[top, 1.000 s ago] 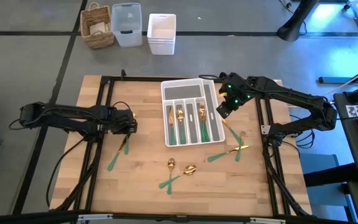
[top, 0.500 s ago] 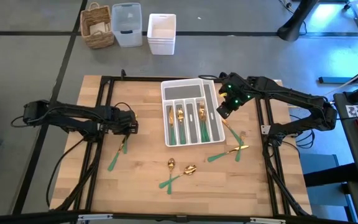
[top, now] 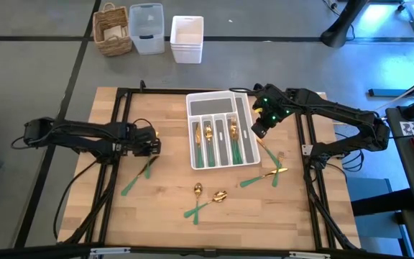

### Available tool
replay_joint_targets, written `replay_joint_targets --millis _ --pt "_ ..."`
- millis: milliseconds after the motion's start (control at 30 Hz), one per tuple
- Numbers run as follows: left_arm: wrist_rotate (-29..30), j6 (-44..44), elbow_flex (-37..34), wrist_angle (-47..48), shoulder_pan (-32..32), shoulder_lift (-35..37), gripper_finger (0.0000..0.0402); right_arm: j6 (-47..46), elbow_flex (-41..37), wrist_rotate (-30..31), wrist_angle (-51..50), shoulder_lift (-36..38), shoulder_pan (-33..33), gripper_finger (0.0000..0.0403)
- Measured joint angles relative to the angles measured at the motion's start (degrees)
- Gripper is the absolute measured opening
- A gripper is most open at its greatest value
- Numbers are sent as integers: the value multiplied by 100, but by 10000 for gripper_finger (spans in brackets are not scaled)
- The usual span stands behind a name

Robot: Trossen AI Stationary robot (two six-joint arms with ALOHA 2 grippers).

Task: Sort silverware
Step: Put the top left spoon into the silverware organizer

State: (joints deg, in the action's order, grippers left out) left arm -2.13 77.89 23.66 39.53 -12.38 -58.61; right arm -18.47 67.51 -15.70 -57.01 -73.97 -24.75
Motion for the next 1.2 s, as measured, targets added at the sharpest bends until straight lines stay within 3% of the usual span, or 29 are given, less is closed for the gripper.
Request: replay_joint_targets --millis 233,367,533,733,933,1200 --pt "-179 148 52 -1015 -3 672 5 247 0 0 0 0 0 5" --pt "-58 404 68 -2368 -1 874 5 391 0 0 9 0 0 5" --pt "382 241 72 -4416 2 585 6 574 0 4 55 0 0 5" --pt "1060 -33 76 -6298 2 -399 5 746 0 4 361 0 -1 5" --pt "1152 192 110 -7915 4 -1897 11 1020 2 7 631 -2 0 5" --pt "895 -23 1154 -8507 74 -3555 8 1024 2 7 754 -2 -2 5"
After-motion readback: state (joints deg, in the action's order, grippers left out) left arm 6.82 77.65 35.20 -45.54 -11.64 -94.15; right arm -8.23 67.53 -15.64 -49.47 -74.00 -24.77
